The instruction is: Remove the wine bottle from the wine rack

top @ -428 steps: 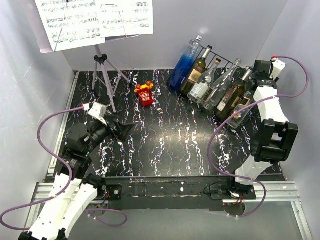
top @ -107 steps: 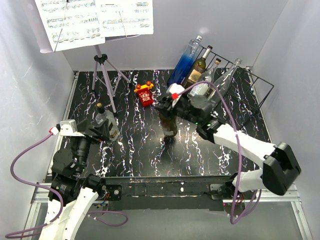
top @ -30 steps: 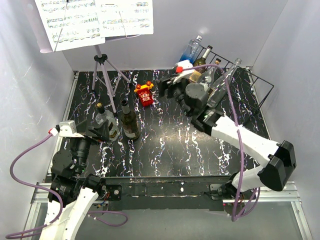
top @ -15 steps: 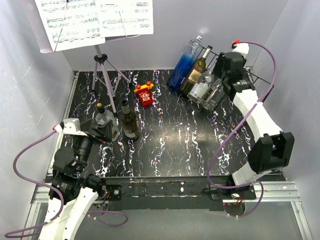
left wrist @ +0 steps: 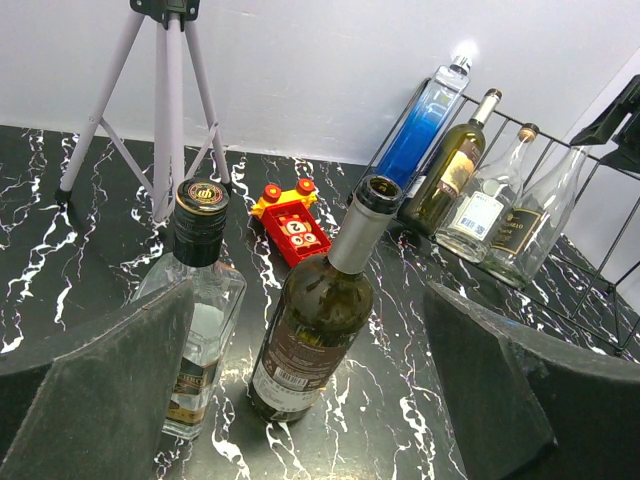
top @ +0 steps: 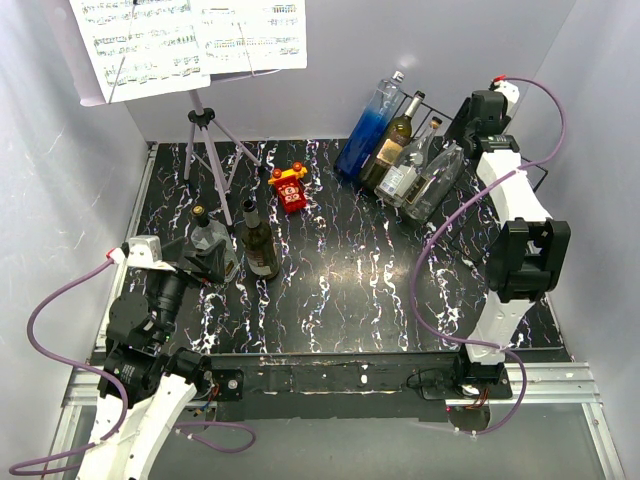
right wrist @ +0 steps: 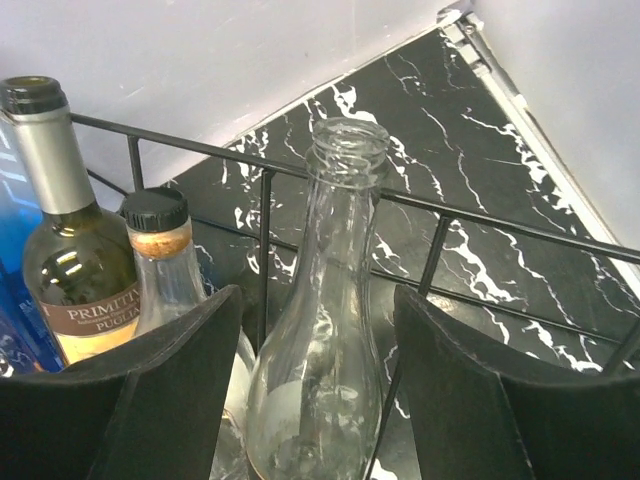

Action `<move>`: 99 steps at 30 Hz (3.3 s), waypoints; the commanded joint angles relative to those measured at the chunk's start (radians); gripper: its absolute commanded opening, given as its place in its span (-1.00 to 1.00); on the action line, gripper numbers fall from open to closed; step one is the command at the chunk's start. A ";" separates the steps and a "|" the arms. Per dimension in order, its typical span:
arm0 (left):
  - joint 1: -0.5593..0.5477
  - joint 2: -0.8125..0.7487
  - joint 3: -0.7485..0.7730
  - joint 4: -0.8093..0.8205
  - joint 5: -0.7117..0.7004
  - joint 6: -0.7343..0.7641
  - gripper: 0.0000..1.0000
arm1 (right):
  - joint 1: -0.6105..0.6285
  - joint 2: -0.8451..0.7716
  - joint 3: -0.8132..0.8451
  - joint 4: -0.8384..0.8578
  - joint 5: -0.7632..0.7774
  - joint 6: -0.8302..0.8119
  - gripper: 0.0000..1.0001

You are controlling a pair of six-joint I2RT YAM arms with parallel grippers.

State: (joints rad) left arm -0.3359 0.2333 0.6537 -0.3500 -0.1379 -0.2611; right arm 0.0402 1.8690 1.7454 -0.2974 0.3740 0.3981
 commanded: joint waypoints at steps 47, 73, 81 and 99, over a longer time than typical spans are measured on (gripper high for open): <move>0.000 0.066 0.004 0.017 -0.009 0.020 0.96 | -0.151 0.006 -0.353 0.859 -0.391 0.036 -0.97; 0.000 0.058 0.001 0.022 0.000 0.026 0.96 | -0.111 -0.186 -0.458 0.971 -0.325 -0.051 -0.97; 0.000 0.058 0.001 0.026 0.004 0.025 0.96 | -0.079 -0.272 -0.506 0.988 -0.262 -0.103 -0.97; 0.000 0.046 0.003 0.020 0.000 0.026 0.96 | 0.032 -0.511 -0.622 1.006 -0.268 -0.251 -0.97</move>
State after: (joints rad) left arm -0.3359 0.2882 0.6537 -0.3351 -0.1413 -0.2459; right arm 0.0544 1.5009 1.1275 0.4721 0.1112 0.1661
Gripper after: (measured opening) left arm 0.981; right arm 0.466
